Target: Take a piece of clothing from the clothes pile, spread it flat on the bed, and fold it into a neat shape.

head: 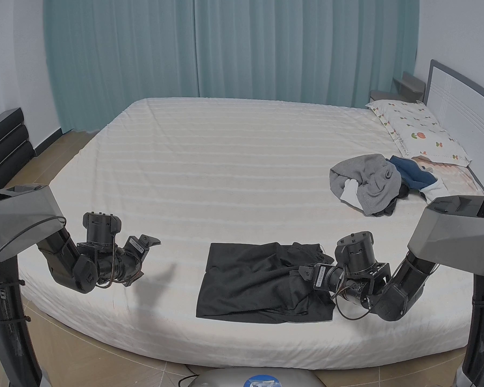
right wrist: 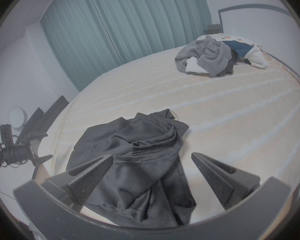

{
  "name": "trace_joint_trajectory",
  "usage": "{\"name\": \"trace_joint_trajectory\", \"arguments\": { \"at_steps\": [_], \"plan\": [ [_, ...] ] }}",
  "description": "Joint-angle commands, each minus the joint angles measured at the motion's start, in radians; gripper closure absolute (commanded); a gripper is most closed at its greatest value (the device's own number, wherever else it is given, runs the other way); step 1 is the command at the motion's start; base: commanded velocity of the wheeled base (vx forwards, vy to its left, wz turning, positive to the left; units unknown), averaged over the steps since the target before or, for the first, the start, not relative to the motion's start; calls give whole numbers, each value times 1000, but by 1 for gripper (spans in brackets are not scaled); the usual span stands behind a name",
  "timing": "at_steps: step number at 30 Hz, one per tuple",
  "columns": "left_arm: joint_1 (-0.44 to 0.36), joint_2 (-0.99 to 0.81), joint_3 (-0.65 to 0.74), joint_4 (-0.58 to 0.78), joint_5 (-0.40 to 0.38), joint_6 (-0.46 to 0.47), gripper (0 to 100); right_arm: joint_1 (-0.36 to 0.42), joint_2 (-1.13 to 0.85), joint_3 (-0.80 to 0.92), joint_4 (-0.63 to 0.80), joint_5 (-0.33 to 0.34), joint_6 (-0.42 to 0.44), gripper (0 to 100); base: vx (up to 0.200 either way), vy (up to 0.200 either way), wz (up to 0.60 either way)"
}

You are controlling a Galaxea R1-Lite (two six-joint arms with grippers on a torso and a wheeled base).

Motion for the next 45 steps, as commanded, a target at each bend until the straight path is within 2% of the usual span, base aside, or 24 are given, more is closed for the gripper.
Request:
{"name": "trace_joint_trajectory", "arguments": {
  "at_steps": [1,16,20,27,33,38,39,45],
  "plan": [
    [-2,11,5,-25,4,1,0,30,-7,-55,66,-25,-16,0,0,0,0],
    [-2,13,5,-40,4,1,0,87,58,-200,243,-105,-91,0,0,0,0],
    [-2,13,7,-40,4,1,0,59,94,-200,232,-106,-172,0,0,0,0],
    [-2,13,7,-42,4,1,0,10,-4,-100,238,-102,-192,0,0,0,0],
    [-2,13,7,-40,4,1,0,-33,-93,57,227,-74,-183,0,0,0,0],
    [-2,13,7,-40,4,1,0,-85,-133,170,209,4,-194,0,0,0,0],
    [-2,13,7,-40,4,1,0,-114,-130,199,192,40,-202,0,0,0,0],
    [-4,13,7,-42,4,1,0,-185,-108,270,71,99,-252,0,0,0,0]
  ]
}}
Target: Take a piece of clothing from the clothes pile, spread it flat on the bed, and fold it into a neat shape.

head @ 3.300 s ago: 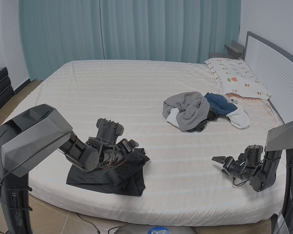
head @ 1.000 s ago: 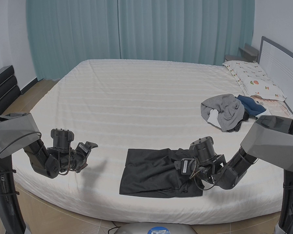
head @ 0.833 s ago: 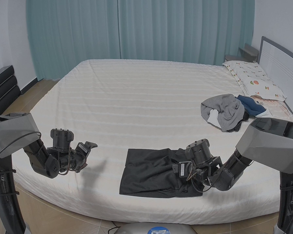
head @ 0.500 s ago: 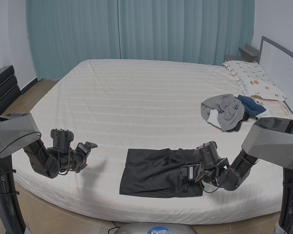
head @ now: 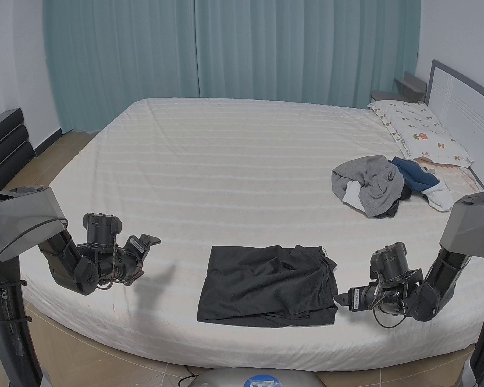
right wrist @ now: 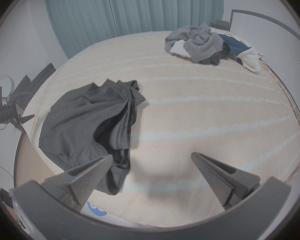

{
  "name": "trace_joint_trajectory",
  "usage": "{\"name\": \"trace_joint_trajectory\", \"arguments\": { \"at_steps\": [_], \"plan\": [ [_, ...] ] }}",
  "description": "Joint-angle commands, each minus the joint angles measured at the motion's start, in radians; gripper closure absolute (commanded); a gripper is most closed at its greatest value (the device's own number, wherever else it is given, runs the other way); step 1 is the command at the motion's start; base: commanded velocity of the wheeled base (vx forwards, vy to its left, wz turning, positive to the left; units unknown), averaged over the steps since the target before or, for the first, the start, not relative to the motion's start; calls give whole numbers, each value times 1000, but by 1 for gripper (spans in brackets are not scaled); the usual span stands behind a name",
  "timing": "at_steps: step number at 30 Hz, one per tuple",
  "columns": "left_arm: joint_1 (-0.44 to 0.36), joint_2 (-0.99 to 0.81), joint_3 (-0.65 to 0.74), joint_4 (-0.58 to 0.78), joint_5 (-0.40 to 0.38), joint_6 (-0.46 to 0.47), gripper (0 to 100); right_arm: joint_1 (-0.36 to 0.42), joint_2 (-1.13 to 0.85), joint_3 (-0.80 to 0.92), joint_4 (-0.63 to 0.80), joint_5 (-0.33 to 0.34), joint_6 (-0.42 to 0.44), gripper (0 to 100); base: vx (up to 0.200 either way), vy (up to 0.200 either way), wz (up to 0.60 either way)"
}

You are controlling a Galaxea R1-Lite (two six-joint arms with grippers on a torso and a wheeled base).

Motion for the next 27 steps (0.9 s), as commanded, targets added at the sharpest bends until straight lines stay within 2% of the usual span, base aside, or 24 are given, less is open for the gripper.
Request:
{"name": "trace_joint_trajectory", "arguments": {
  "at_steps": [1,3,5,6,9,10,11,15,20,27],
  "plan": [
    [-1,2,0,-1,-1,0,0,-64,-9,56,-83,41,-15,0,0,0,0],
    [0,2,0,-1,1,0,0,-69,-15,53,-111,58,-9,0,0,0,0],
    [-1,5,0,-1,1,1,0,-72,-37,37,-138,112,4,0,0,0,0],
    [-1,6,0,-1,2,1,0,-72,-41,14,-138,149,25,0,0,0,0],
    [-1,6,0,-1,2,1,0,-70,-26,-53,-131,190,114,0,0,0,0],
    [-1,6,0,-1,2,1,0,-70,-26,-53,-131,190,114,0,0,0,0],
    [3,3,-1,-1,2,-2,0,-70,9,-116,-123,228,192,0,0,0,0],
    [2,6,-1,-3,1,0,0,-72,88,-223,-115,291,258,0,50,0,0],
    [-1,8,0,-3,4,3,0,-72,215,-349,-117,336,274,0,200,0,0],
    [-3,9,0,-3,12,4,0,-67,270,-452,-115,406,272,0,0,0,0]
  ]
}}
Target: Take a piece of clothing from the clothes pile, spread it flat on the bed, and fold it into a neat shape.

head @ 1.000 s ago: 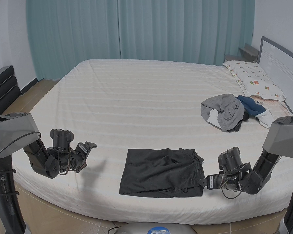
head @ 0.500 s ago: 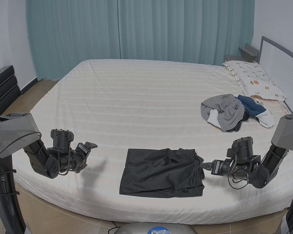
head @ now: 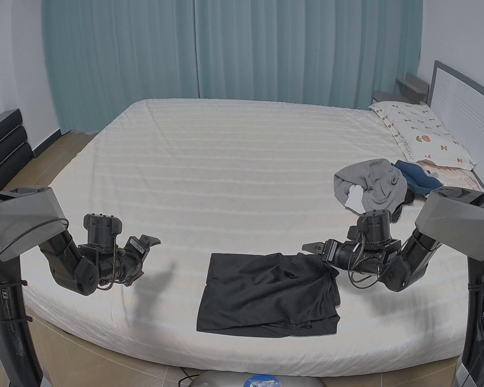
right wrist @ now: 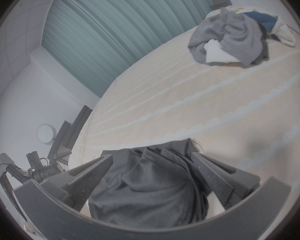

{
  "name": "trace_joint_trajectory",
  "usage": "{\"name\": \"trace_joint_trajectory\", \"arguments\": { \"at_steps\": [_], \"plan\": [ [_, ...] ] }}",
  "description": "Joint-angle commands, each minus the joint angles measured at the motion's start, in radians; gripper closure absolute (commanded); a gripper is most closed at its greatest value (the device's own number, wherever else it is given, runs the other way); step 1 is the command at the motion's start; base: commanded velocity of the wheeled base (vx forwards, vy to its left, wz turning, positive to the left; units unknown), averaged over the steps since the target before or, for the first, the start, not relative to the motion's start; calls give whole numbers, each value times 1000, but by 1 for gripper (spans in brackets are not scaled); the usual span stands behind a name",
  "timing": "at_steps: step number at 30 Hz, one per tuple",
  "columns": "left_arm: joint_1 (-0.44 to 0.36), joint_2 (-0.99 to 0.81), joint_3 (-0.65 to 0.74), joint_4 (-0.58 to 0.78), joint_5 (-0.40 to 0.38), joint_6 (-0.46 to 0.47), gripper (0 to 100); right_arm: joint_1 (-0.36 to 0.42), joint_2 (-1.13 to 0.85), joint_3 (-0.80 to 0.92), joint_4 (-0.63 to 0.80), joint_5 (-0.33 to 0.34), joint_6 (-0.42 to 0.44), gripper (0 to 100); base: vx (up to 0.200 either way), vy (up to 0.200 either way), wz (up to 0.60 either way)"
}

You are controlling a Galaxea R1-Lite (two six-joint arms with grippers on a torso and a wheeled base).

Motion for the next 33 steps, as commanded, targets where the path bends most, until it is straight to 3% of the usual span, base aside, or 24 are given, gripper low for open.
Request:
{"name": "trace_joint_trajectory", "arguments": {
  "at_steps": [1,17,18,33],
  "plan": [
    [-2,4,0,0,5,1,0,2,76,-60,1,27,2,0,0,0,0],
    [-2,4,-1,0,5,4,0,-2,92,-113,79,29,0,0,0,0,0],
    [-2,4,-1,0,5,5,0,-2,92,-114,79,29,-3,100,0,0,0],
    [-2,4,-1,0,5,5,0,-47,30,-31,69,30,-8,100,0,0,0]
  ]
}}
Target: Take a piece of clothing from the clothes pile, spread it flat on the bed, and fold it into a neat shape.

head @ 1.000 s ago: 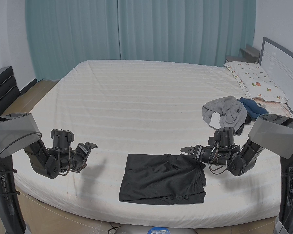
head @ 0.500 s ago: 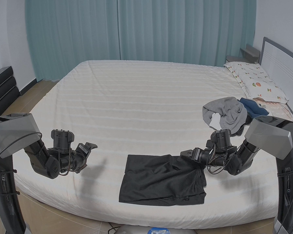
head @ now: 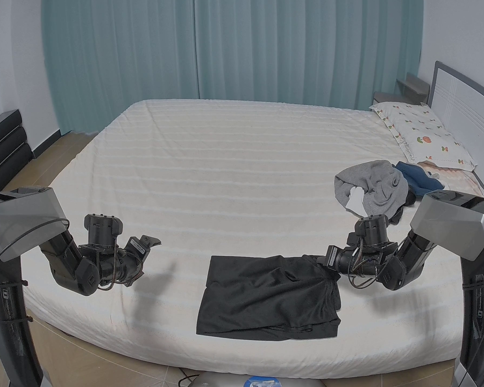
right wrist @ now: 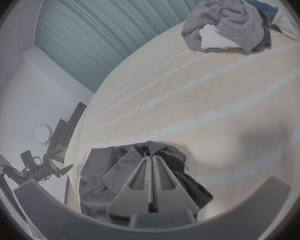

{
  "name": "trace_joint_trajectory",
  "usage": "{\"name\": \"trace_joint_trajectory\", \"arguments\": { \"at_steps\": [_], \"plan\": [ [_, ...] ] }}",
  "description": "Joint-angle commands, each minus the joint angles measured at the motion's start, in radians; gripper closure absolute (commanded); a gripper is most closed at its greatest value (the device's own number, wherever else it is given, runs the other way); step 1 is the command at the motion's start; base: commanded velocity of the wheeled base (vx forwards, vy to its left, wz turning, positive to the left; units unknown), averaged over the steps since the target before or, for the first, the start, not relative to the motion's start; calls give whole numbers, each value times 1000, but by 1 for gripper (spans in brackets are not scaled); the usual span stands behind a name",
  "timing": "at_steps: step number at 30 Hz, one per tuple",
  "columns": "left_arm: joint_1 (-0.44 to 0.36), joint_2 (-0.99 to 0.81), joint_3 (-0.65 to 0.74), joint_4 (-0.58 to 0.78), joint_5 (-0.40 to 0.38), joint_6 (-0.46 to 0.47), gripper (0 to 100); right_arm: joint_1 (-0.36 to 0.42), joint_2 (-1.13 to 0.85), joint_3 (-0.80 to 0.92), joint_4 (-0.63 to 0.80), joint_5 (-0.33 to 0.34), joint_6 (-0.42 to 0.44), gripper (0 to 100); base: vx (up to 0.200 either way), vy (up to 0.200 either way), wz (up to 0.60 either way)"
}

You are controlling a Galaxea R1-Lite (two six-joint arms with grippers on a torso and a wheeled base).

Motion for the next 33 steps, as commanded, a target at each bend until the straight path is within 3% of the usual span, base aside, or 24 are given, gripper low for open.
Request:
{"name": "trace_joint_trajectory", "arguments": {
  "at_steps": [1,14,23,24,33],
  "plan": [
    [0,1,0,0,0,0,0,-20,-41,33,-3,0,1,100,0,0,0],
    [0,1,0,0,0,0,0,-82,-43,75,6,2,1,100,0,0,0],
    [0,1,0,0,0,0,0,-77,-13,65,-26,26,11,100,0,0,0],
    [0,1,0,0,0,0,0,-77,-20,66,-28,28,11,0,0,0,0],
    [0,3,0,0,0,-1,0,-73,-43,51,-102,74,34,0,0,0,0]
  ]
}}
